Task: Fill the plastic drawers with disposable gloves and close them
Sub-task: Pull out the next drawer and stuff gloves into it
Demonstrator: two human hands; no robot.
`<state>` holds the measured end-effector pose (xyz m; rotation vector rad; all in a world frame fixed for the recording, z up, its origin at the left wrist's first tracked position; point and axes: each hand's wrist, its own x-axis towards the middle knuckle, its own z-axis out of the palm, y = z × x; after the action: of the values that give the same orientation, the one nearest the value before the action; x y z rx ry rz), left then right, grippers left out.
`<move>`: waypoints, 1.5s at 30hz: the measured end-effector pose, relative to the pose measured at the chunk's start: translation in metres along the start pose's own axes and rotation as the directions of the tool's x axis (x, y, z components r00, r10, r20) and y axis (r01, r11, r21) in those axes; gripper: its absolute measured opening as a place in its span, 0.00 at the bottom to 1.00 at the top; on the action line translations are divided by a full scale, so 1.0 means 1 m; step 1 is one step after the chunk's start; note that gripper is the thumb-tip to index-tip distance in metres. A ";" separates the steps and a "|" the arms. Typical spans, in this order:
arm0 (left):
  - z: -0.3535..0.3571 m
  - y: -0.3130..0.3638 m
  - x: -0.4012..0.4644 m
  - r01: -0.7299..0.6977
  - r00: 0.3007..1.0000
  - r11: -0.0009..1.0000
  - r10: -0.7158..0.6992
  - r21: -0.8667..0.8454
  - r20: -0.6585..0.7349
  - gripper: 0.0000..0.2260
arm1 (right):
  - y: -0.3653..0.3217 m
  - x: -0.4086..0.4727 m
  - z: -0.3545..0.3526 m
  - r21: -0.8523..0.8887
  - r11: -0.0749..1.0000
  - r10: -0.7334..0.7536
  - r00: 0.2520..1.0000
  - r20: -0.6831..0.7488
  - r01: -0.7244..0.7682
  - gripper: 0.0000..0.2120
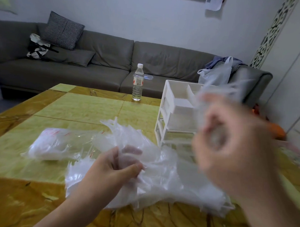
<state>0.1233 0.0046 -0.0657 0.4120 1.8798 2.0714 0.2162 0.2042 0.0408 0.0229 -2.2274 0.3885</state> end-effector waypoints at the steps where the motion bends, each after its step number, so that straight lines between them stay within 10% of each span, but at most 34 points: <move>1: 0.002 -0.001 0.000 0.005 0.999 1.000 -0.005 -0.005 0.038 0.12 | -0.014 -0.005 0.014 -0.012 0.998 -0.057 0.984 0.168 0.060 0.08; 5: 0.007 -0.006 0.000 0.027 0.993 0.999 -0.023 -0.034 0.116 0.08 | -0.033 -0.041 0.066 0.004 0.997 -0.064 0.836 0.546 0.073 0.12; 13: 0.007 -0.007 -0.004 0.066 0.989 0.992 -0.050 -0.108 0.138 0.14 | -0.025 -0.046 0.074 0.096 0.995 -0.039 0.914 0.403 0.000 0.11; 21: 0.008 -0.002 -0.006 0.162 0.985 0.941 -0.138 -0.298 0.100 0.15 | -0.024 -0.051 0.079 0.143 0.966 -0.257 0.854 0.453 0.215 0.19; 45: 0.024 -0.008 -0.004 0.194 0.981 0.908 -0.176 -0.371 0.081 0.26 | -0.022 -0.056 0.079 0.042 0.979 -0.181 0.767 0.616 0.198 0.26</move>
<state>0.1373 0.0249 -0.0710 0.1748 1.3851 2.2024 0.1956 0.1541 -0.0421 0.4191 -2.8472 0.2594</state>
